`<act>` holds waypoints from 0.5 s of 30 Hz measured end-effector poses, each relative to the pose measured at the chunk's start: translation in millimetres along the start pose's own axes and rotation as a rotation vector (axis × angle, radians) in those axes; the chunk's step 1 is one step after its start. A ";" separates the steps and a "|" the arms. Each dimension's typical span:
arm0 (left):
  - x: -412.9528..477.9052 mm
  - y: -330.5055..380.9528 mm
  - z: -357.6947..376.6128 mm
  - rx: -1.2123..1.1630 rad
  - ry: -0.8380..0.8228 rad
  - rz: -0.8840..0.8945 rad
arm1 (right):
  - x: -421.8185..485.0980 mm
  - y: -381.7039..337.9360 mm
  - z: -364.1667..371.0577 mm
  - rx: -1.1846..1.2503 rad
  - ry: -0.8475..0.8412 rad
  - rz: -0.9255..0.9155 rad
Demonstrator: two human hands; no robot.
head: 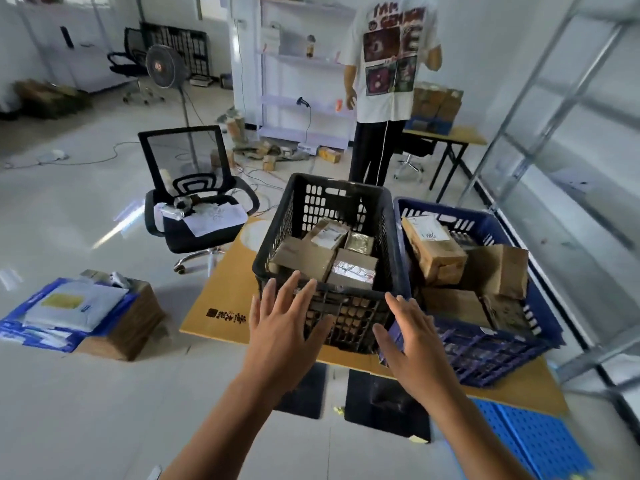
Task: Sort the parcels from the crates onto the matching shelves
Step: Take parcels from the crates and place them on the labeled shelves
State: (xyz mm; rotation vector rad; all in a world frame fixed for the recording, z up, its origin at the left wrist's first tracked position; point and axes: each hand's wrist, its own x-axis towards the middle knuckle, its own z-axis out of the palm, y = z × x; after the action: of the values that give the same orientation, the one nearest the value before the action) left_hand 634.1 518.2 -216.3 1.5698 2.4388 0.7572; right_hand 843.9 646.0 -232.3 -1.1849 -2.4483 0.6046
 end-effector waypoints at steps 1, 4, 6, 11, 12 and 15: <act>15.0 -0.6 1.4 -0.011 -0.010 0.020 | 8.0 1.3 1.9 -0.017 -0.003 0.015; 62.9 -2.4 9.3 -0.032 -0.037 0.074 | 36.8 12.4 7.4 -0.081 -0.037 0.072; 98.0 -3.8 16.8 -0.045 -0.053 0.092 | 61.4 23.8 11.8 -0.102 -0.059 0.096; 200.6 -1.8 40.0 -0.010 -0.150 0.111 | 140.2 52.7 27.7 -0.195 -0.066 0.109; 216.5 -1.6 42.5 0.006 -0.179 0.110 | 151.3 55.1 30.4 -0.218 -0.068 0.107; 274.8 1.0 61.9 0.053 -0.271 0.111 | 185.7 73.6 38.5 -0.201 -0.078 0.155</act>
State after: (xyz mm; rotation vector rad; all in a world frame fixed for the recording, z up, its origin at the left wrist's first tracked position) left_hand 536.4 782.1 -229.0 1.7136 2.2101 0.4631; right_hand 763.9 827.0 -279.4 -1.4659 -2.5477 0.4622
